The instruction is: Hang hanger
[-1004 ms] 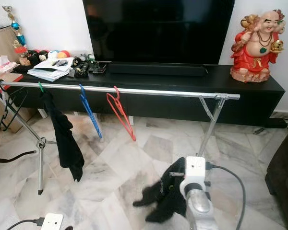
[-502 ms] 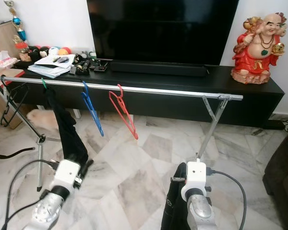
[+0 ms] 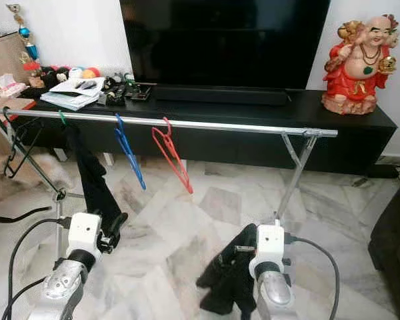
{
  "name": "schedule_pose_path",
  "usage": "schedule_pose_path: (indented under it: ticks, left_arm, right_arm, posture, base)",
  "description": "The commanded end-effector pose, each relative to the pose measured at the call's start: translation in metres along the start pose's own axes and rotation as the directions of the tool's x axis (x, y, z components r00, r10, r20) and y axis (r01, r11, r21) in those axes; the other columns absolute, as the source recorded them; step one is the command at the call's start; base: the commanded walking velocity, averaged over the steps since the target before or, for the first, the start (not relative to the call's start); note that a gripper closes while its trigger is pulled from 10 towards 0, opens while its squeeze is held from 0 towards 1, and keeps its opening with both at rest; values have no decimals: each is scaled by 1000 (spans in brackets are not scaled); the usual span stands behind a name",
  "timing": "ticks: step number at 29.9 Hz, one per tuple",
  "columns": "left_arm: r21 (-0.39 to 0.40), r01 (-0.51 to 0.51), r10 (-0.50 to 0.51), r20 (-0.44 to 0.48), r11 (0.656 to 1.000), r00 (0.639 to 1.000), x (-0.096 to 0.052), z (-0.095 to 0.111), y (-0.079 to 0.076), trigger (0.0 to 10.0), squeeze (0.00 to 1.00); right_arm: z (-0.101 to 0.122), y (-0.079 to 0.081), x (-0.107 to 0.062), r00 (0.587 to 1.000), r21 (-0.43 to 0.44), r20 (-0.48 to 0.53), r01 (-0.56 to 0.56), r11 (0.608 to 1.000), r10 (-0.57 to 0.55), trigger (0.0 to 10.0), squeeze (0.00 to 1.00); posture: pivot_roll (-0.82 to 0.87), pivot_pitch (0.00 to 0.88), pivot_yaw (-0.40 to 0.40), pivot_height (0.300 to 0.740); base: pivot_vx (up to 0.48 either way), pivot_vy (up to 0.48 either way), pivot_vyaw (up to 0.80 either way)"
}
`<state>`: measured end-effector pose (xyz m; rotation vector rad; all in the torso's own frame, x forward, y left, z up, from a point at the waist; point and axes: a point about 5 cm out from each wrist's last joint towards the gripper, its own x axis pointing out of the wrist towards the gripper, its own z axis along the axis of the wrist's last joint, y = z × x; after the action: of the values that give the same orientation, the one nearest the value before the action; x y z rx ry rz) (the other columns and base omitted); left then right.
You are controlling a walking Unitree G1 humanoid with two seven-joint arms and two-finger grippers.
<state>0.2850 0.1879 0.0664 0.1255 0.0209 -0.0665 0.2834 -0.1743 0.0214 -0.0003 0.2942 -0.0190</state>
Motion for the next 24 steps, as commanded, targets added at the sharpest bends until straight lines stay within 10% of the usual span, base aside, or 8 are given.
schedule_pose_path:
  ticks: [1, 24]
  left_arm:
    - [-9, -14, 14, -10, 1000, 1000, -2, 2, 9, 10000, 0]
    - [17, -11, 11, -9, 1000, 1000, 7, 17, 14, 10000, 0]
  right_arm:
    - [1, 5, 1, 1000, -7, 13, -11, 1000, 11, 10000, 0]
    - [-1, 9, 6, 1000, -49, 1, -27, 998, 27, 10000, 0]
  posture:
    - [18, 0, 77, 740]
    - [32, 0, 81, 740]
  base:
    - [0, 0, 0]
    - [255, 0, 0]
